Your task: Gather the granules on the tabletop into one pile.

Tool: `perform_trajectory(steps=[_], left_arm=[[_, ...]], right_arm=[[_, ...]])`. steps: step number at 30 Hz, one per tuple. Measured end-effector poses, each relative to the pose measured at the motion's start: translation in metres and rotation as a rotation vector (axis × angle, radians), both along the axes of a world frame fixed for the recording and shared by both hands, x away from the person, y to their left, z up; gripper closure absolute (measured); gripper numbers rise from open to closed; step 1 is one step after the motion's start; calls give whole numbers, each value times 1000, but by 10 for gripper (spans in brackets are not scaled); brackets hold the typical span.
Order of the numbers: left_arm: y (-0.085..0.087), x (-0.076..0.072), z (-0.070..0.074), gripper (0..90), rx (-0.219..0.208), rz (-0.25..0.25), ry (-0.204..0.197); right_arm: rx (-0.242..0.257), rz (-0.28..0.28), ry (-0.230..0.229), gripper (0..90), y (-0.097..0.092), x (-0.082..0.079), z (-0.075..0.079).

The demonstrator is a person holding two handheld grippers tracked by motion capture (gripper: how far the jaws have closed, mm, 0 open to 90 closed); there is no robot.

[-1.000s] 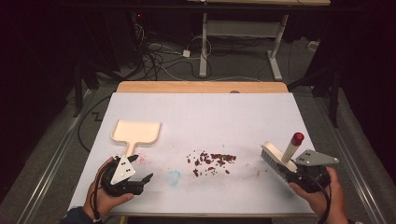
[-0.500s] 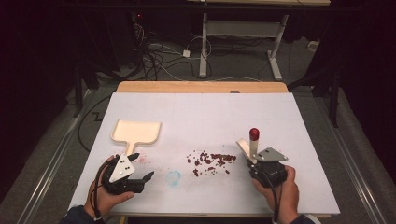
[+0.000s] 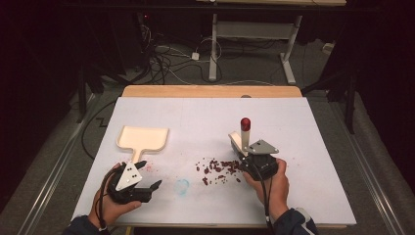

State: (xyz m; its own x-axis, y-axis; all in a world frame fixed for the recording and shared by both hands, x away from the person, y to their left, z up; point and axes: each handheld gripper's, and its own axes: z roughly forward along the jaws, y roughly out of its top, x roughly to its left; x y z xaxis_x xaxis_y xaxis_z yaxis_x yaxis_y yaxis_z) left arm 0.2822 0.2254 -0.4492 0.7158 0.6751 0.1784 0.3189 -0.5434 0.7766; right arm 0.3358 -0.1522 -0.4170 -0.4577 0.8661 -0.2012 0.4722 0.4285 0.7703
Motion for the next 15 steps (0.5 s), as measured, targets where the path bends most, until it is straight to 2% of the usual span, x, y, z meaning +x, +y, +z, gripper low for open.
perform_trajectory(steps=[5,9,11,14,15], left_arm=[[1,0,1,207,13,0,-19],[3,-1,2,206,8,14,-19],[5,-1,3,206,1,22,-24],[7,0,4,206,-3,33,-40],[8,0,5,206,-5,37,-43]], right_arm=[[40,26,-20,672,-8,-5,9],[100,105,-37,671,-8,-11,16],[156,156,-24,671,-4,-15,18],[253,244,35,671,7,-18,17],[268,267,54,671,12,-19,16]])
